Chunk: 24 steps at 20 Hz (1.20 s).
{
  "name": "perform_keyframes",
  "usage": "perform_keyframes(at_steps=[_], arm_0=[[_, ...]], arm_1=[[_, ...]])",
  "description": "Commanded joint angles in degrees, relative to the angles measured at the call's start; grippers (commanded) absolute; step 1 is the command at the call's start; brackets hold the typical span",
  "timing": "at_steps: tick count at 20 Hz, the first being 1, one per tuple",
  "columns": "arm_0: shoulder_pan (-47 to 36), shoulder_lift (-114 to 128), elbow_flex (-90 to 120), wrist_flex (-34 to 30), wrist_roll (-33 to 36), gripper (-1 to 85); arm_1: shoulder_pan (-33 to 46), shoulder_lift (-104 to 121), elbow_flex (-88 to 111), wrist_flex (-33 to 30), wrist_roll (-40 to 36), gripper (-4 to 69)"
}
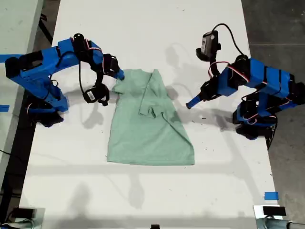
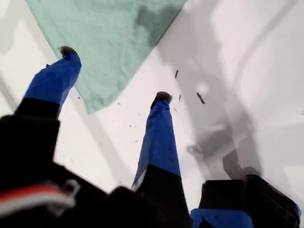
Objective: Fold tshirt
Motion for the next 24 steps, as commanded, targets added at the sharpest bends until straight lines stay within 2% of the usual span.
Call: perform_keyframes(at_steps=[1, 7, 13, 14, 15, 16, 20, 24], arm_0=[[2.5, -11.1, -18.1, 0.4, 0.0, 0.0], [3.4, -33.8, -41.3, 3.1, 4.1, 0.0], [4.4, -40.8, -46.4, -0.4, 8.8, 0.0], [4.8, -41.0, -46.5, -1.2, 9.8, 5.4], [5.5, -41.0, -46.6, -2.5, 12.4, 20.7], [6.4, -40.5, -46.6, -3.8, 14.2, 23.7], [8.1, -37.6, -46.6, -6.5, 16.3, 30.9], [8.0, -32.2, -45.6, -1.4, 16.1, 26.4]], arm_1=[[-1.8, 2.6, -0.4, -2.5, 0.6, 32.3], [-3.1, 2.8, -0.4, -2.4, 1.4, 32.7], [-3.2, 2.8, 0.4, -2.9, 1.6, 32.9], [-3.2, 2.8, 0.5, -3.0, 1.6, 33.0], [-3.2, 2.8, 0.7, -3.2, 1.6, 33.2], [-3.2, 2.8, 0.9, -3.3, 1.6, 33.3], [-3.3, 2.7, 1.3, -3.7, 1.9, 33.5], [-5.0, 3.0, 2.5, -3.5, 2.3, 34.0]])
